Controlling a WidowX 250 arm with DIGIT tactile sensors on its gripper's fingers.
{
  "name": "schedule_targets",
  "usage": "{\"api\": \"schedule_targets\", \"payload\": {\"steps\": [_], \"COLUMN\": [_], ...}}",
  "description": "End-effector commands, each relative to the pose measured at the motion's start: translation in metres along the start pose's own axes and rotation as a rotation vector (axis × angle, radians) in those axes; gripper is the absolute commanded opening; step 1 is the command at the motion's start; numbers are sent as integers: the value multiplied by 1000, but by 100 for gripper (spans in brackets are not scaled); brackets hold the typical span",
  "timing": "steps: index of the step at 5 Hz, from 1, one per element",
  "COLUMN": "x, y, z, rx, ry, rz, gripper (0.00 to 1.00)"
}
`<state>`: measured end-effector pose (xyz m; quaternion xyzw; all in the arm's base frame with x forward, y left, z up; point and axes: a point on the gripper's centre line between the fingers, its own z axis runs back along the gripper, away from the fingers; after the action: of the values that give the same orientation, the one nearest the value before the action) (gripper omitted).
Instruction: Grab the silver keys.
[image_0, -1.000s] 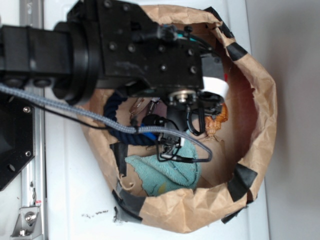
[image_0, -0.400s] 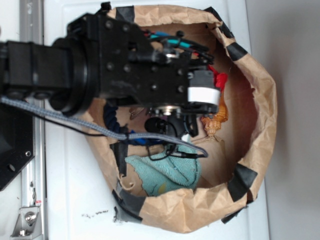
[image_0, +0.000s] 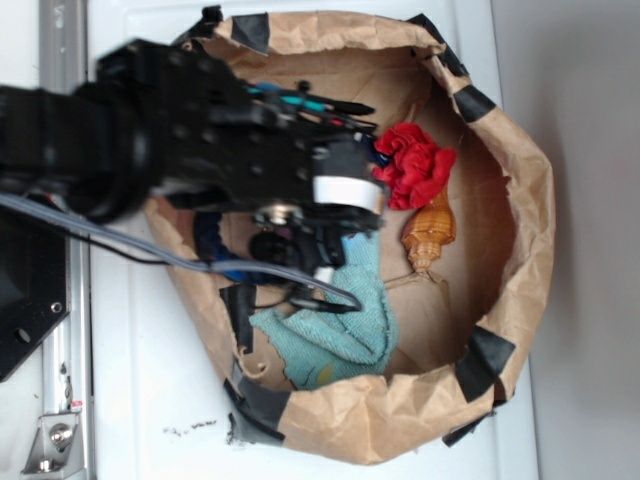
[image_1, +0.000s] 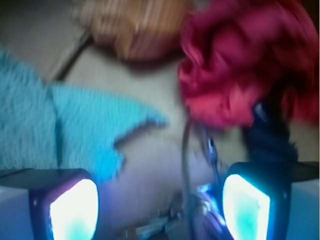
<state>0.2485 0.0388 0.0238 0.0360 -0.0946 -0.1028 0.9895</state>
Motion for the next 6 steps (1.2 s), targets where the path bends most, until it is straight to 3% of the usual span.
{"api": "schedule_targets", "payload": {"steps": [1,6], "x": [-16,3], "y": [-1,-1], "z": [5,7], "rx": [-12,-15], "ry": [-23,-18], "rz": [23,21], "gripper": [0,0]}}
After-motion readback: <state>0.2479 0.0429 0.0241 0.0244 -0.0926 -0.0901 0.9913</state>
